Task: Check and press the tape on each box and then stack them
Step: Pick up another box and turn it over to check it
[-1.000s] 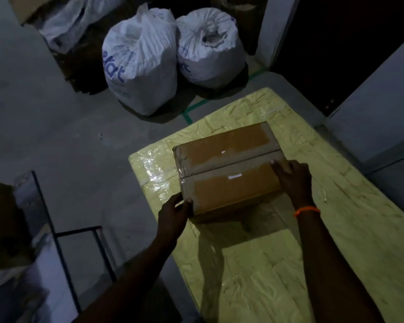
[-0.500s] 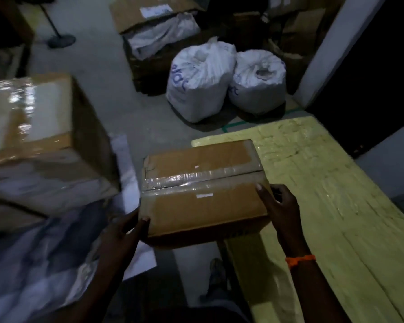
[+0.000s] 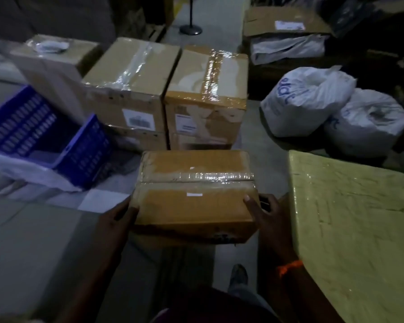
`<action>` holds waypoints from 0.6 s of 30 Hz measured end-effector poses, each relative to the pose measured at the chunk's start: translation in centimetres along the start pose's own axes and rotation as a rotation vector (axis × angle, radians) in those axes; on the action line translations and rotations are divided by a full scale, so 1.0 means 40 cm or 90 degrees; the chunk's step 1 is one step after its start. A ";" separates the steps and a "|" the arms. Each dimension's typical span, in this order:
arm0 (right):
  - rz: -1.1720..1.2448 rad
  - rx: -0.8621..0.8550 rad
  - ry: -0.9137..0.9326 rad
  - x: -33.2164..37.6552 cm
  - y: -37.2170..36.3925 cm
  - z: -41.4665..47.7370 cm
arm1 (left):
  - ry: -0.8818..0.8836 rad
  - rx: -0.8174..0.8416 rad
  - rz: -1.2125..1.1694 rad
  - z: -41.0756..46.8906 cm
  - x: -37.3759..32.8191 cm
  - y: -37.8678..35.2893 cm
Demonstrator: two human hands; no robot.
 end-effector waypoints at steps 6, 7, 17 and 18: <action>-0.026 0.055 0.016 -0.005 -0.084 0.039 | -0.001 -0.060 -0.020 0.063 0.057 0.030; -0.022 0.054 0.018 -0.004 -0.086 0.044 | 0.004 -0.070 -0.012 0.066 0.060 0.028; 0.036 0.094 -0.019 -0.021 -0.084 0.057 | -0.003 -0.133 0.074 0.041 0.049 -0.031; 0.042 0.100 -0.018 -0.024 -0.082 0.061 | -0.006 -0.133 0.076 0.040 0.042 -0.040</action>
Point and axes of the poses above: each hand's wrist, its own z-axis towards the middle knuckle, its own y-axis out of the back of the hand, x = y × z, the point moved 5 cm from there along z, towards the middle knuckle, and after that the axes turned 2 degrees about -x, right-handed, at the moved point
